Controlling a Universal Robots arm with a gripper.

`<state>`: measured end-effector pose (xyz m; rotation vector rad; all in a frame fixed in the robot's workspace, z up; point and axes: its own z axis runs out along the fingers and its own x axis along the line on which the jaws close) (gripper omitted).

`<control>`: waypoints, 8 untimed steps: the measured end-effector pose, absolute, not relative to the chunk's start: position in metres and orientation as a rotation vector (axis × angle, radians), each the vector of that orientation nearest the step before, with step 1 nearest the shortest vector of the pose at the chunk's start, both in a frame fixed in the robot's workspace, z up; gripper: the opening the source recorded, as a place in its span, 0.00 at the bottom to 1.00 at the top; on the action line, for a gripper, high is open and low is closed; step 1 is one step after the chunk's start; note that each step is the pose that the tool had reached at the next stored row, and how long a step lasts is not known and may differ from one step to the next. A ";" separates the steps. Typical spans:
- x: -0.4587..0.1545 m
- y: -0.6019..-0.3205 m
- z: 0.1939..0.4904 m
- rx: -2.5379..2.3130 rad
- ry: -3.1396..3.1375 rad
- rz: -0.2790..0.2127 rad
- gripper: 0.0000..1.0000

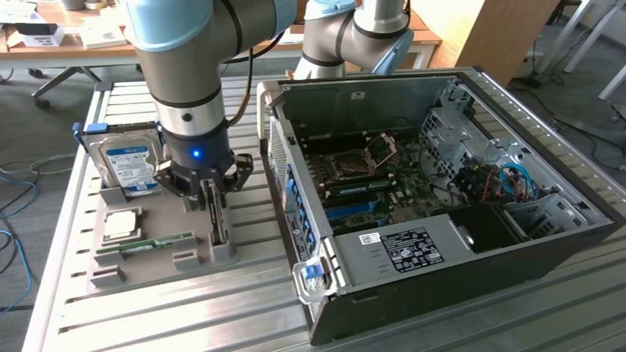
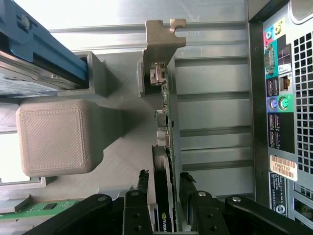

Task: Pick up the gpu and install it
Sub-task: 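Pick up the gpu and move the gpu toward the slot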

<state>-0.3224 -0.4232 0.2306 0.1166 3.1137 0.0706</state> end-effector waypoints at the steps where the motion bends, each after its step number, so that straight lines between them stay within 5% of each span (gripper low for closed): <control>1: -0.322 -0.423 0.231 0.117 3.114 0.071 0.39; 8: -0.322 -0.423 0.231 0.117 3.114 0.071 0.39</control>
